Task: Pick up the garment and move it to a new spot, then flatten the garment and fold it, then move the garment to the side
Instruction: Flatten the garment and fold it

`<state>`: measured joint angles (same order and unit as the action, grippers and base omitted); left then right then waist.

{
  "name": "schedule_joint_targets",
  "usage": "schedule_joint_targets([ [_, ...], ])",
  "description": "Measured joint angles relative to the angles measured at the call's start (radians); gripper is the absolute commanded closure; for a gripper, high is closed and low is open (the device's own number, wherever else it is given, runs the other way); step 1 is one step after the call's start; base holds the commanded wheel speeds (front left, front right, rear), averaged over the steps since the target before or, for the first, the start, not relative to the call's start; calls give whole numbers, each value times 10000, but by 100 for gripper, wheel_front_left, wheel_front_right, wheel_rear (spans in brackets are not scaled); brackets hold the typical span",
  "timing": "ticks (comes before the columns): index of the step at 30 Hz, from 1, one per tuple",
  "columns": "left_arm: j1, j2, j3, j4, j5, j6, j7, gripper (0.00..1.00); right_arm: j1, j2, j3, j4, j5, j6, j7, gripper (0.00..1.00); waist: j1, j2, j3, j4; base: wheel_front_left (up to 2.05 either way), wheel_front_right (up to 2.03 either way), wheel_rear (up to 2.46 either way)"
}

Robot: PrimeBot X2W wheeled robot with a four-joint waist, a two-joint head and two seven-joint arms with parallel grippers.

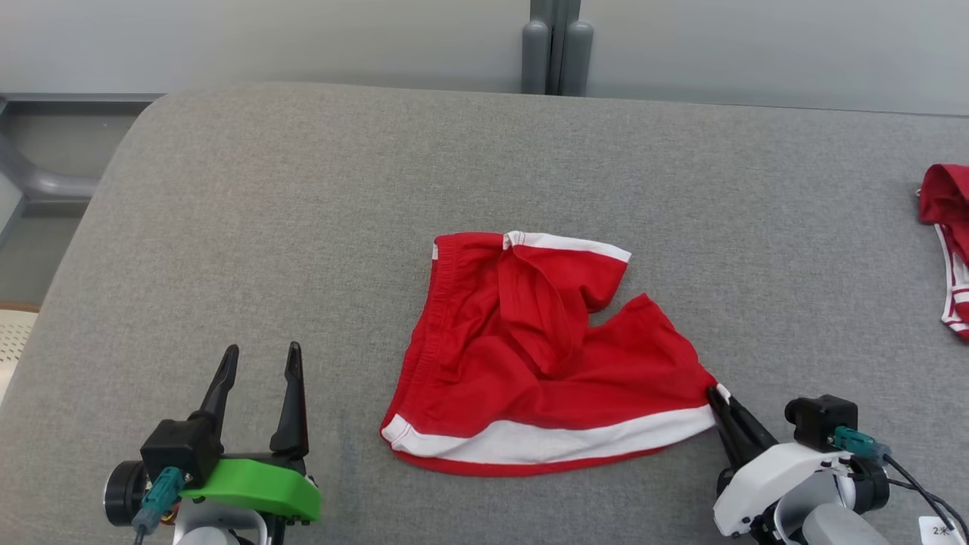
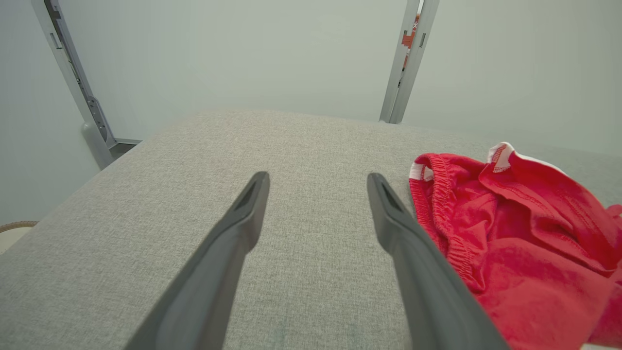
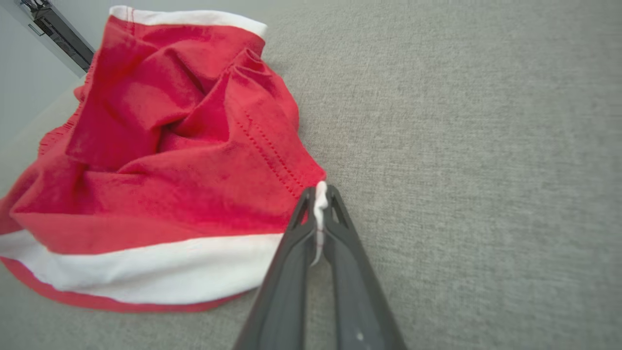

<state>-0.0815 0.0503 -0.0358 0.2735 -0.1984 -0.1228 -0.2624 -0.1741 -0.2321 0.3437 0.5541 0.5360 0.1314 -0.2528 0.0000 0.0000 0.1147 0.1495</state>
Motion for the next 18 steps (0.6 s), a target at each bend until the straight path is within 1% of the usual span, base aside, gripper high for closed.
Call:
schedule_joint_targets([
  [4,4,0,29,21,29,0,0,0,109,-67,-416,-159,0,0,-42,100,0,0,-94,-148,0,0,0],
  [8,34,0,15,33,4,0,0,0,757,-88,-911,-495,-105,0,-82,100,0,0,-213,-302,0,0,0],
  [9,48,0,12,33,-12,0,0,0,923,-65,-1014,-610,-109,0,-84,89,0,0,-235,-345,0,0,0],
  [10,59,-2,-2,29,-25,0,0,0,1041,-44,-1074,-740,-142,0,-86,0,0,0,-254,-391,0,0,0],
  [14,147,-2,-2,19,-31,0,0,0,1261,29,-1498,-1124,-477,0,-86,0,0,0,-312,-558,0,0,0],
  [18,240,-4,105,-6,-13,2,0,0,1315,205,-1967,-1847,-901,-2,-96,0,0,0,-396,-734,0,0,0],
])
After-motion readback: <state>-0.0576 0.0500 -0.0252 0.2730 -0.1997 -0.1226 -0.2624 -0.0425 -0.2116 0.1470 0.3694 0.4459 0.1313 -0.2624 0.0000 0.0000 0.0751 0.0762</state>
